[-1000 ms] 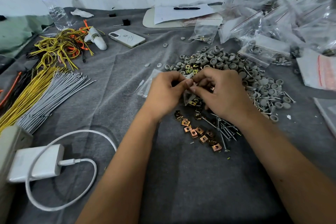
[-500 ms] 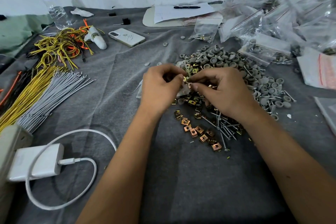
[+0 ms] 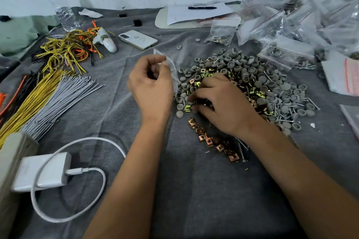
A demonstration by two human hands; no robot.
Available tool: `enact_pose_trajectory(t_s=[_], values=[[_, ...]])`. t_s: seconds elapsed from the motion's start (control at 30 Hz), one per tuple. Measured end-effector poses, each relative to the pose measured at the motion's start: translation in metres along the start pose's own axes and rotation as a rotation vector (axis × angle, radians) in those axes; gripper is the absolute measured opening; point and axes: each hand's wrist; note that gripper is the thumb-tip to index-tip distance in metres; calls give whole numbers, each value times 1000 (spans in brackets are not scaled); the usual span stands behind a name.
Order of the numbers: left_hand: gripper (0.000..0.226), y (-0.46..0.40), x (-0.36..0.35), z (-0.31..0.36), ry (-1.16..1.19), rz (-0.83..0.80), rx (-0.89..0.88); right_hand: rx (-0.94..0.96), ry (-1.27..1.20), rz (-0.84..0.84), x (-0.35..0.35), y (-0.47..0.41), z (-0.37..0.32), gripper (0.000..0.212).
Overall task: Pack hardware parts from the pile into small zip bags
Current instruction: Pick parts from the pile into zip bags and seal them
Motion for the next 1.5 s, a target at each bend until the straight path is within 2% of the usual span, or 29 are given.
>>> enact_pose_trajectory(t_s=[0.07,0.2,0.3,0.43,0.57,0.67,0.73,0.87,1.0,1.07,1.13,1.23,1.3,1.37,1.5], values=[[15,-1,-1,-1,10,4,-4,19,29,-55,-4,-3,-9,33],[23,0,1,-2,-13,52,-20,25,100,-98,-9,-7,-14,27],[25,-1,3,-2,-16,25,-11,18,95,-51,-9,-4,-8,21],[28,0,-2,-6,-86,-223,0,-154,-271,160,3,0,0,17],[10,7,-7,-6,-187,-575,-3,-272,-626,305,9,1,8,9],[11,9,-8,-8,-175,-682,42,-299,-754,308,9,1,11,8],[16,9,-8,-8,-137,-694,102,-279,-720,301,8,2,10,11],[20,9,-9,-6,-122,-615,146,-212,-594,286,5,3,8,14],[27,6,-7,-4,-182,-330,62,-111,-531,164,7,5,7,9],[27,3,-4,-4,-157,-190,33,-84,-460,167,6,4,7,6],[21,2,-2,-4,-147,-100,33,-94,-293,200,2,0,12,11],[18,2,-3,-4,-142,-73,39,-126,61,163,-3,-10,14,31],[18,4,-4,-2,-150,-83,36,-109,209,108,-6,-16,11,37],[18,4,-4,-2,-155,-91,31,-119,241,82,-8,-20,7,34],[16,4,-4,-2,-142,-105,44,-137,212,131,-8,-17,11,27]])
Point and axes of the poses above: each hand's wrist, its own y-axis away from the middle knuckle, its own x-axis out of the back of the hand, z = x × y, and after that the axes turned 5 degrees about -z, right-handed
